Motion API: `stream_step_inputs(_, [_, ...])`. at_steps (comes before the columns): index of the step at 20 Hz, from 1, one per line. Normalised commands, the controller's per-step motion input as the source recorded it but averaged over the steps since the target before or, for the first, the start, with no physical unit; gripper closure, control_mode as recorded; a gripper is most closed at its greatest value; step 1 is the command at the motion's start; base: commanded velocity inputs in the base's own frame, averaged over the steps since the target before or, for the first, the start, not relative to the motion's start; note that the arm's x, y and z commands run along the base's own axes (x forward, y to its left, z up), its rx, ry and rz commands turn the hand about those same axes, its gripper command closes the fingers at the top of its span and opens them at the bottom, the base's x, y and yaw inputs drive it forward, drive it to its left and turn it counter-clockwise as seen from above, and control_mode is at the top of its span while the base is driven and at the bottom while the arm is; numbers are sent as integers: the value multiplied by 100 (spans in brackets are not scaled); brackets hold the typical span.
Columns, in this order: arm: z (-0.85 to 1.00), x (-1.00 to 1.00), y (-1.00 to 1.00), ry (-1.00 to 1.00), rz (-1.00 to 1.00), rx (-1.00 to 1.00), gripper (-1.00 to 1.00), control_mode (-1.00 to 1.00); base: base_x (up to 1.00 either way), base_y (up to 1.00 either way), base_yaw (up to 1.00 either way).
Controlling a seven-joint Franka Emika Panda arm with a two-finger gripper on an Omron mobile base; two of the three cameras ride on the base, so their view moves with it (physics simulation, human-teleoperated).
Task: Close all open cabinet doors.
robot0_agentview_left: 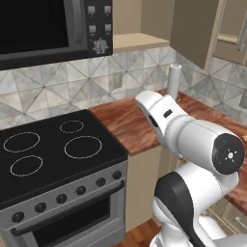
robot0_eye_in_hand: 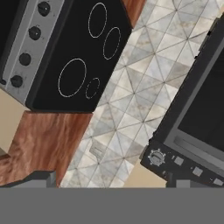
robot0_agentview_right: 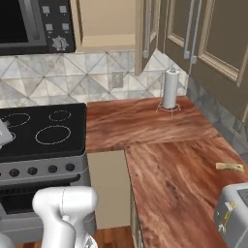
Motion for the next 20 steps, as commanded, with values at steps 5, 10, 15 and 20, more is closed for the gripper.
stream_step_inputs(5, [0, 0, 0, 0, 0, 0, -100, 100, 56, -39, 16])
stream_step_inputs(10, [0, 0, 0, 0, 0, 0, -100, 100, 57, -35, 18])
stream_step_inputs(15, [0, 0, 0, 0, 0, 0, -100, 100, 60, -32, 19])
stream_step_inputs(20, [0, 0, 0, 0, 0, 0, -100, 100, 59, -31, 19])
